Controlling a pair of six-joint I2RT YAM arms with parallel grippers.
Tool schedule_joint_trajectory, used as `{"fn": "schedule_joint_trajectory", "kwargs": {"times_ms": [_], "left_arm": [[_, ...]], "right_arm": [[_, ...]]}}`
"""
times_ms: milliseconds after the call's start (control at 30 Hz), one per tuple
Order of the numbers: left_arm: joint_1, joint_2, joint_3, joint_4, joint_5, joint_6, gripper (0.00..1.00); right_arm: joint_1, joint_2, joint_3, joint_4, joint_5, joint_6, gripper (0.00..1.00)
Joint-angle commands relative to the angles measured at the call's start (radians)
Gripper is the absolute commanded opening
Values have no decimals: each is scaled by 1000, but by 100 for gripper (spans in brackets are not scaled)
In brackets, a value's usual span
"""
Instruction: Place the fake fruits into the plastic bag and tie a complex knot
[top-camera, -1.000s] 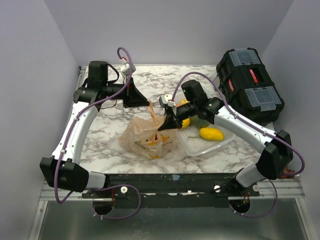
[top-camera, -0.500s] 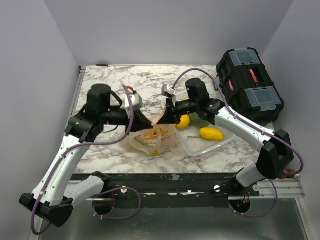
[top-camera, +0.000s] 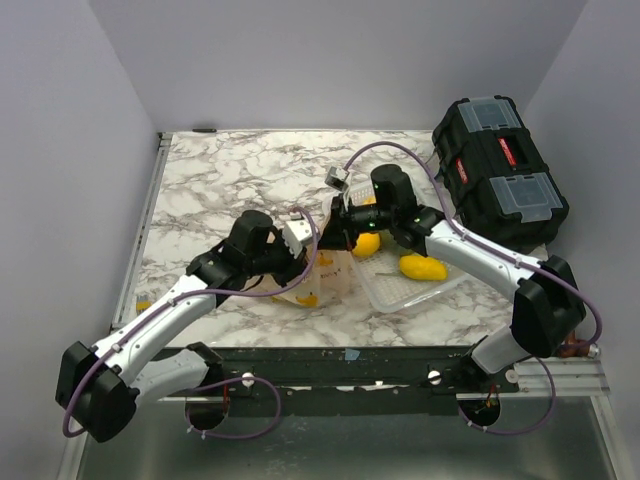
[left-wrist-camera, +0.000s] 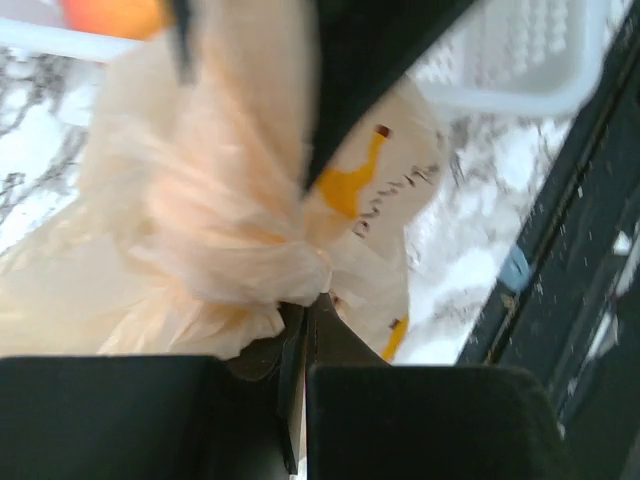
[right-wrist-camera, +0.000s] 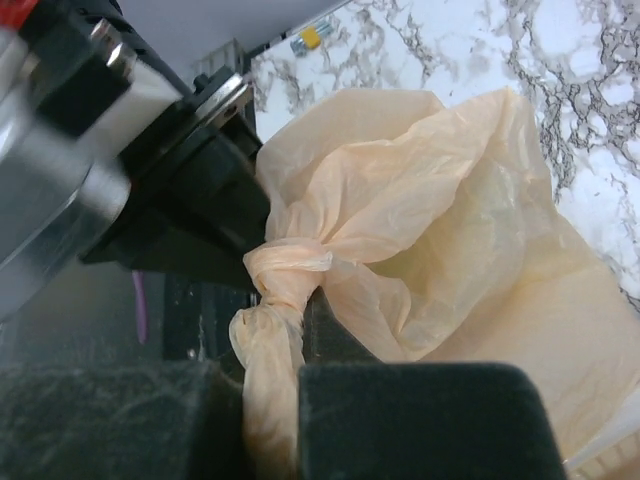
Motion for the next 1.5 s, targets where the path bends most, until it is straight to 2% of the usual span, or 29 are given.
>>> {"fn": "schedule_joint_trajectory", "kwargs": {"times_ms": [0,133,200,267,333,467,533,600,667,700,733,767,833,867,933,1033,1100,1233,1300,1400,1467], "left_arm": [[127,-1,-54,125,-51,-162,0],[318,20,-52,156,234,-282,0],[342,-6,-71,181,282,-322,0],[344,-41,-124,277,305,-393,0],[345,-57,-178,394,319,-481,0],[395,-9,-175,520,396,-603,0],[425,20,-177,566,462,-666,0],[441,39,-177,563,514,-688,0],[455,47,-189,555,540,-704,0],[462,46,-200,561,549,-715,0],[468,40,-211,564,552,-723,0],[472,35,-221,574,554,-733,0],[475,30,-236,580,558,-739,0],[476,31,-241,583,560,-742,0],[477,34,-251,598,570,-753,0],[477,35,-275,626,573,-770,0],[477,29,-279,636,570,-773,0],[477,27,-267,637,582,-791,0],[476,30,-262,638,588,-799,0],[477,37,-260,638,594,-804,0],[477,36,-267,644,598,-810,0]], "right_arm": [[39,-8,-49,309,13,206,1],[89,12,-71,471,97,296,1],[89,27,-61,497,139,318,1],[97,38,-61,539,173,359,1],[132,51,-53,561,231,390,1],[228,78,-47,588,393,440,1],[255,97,-55,617,389,476,1],[264,100,-63,639,320,483,2],[261,77,-70,626,271,461,12],[253,57,-68,585,234,428,22],[234,40,-61,531,185,391,32],[211,21,-56,481,138,362,48],[148,-16,-40,354,61,314,73],[113,-36,-32,294,17,292,78],[54,-75,-8,186,-46,229,82],[-16,-125,49,70,-74,138,84],[-73,-144,79,30,-51,128,79],[-139,-106,103,-11,10,86,58],[-138,-60,103,-50,-5,55,51],[-120,7,93,-119,-8,-17,50],[-109,24,72,-140,0,-62,54]]}}
